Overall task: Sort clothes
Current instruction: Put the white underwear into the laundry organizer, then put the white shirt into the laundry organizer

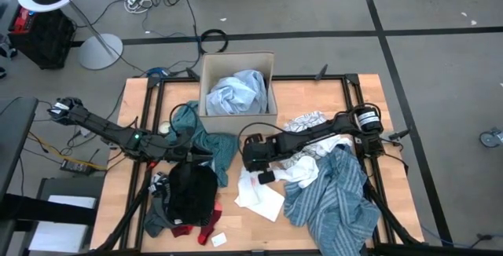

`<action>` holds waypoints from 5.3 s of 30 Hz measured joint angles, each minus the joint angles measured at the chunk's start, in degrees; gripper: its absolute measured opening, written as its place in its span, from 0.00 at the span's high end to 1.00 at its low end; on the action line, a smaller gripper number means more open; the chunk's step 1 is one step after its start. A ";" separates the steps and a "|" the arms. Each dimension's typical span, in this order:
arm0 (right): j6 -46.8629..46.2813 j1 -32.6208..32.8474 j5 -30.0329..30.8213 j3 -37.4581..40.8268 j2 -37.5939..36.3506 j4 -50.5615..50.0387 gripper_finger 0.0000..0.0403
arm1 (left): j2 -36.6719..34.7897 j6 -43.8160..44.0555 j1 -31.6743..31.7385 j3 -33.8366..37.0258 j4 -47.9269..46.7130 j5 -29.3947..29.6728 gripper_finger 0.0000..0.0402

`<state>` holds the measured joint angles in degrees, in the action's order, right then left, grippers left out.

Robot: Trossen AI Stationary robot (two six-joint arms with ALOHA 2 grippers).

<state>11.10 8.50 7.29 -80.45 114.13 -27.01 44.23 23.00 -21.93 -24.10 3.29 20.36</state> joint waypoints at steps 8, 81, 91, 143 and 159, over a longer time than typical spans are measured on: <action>3.07 -0.44 0.45 0.01 0.10 1.16 0.79 | 0.00 -0.03 0.00 0.00 0.02 -0.01 0.79; -1.57 -2.32 11.65 0.10 -32.76 4.12 0.99 | 0.37 0.02 0.00 -0.07 -0.11 0.74 0.79; 5.52 -12.20 11.80 0.10 -33.38 23.96 0.99 | 1.28 -0.05 0.00 -0.11 -0.05 0.72 0.79; -19.78 -14.15 10.64 5.39 -45.20 -22.25 0.61 | 3.01 1.23 0.07 -0.09 -1.33 1.46 0.79; -28.05 -8.89 10.51 35.60 -49.61 -5.48 0.59 | 2.99 1.12 0.11 -0.07 -1.40 3.19 0.79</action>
<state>-16.95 -0.39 17.80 -44.86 64.52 -32.49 47.22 24.12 -21.82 -24.16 1.89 23.55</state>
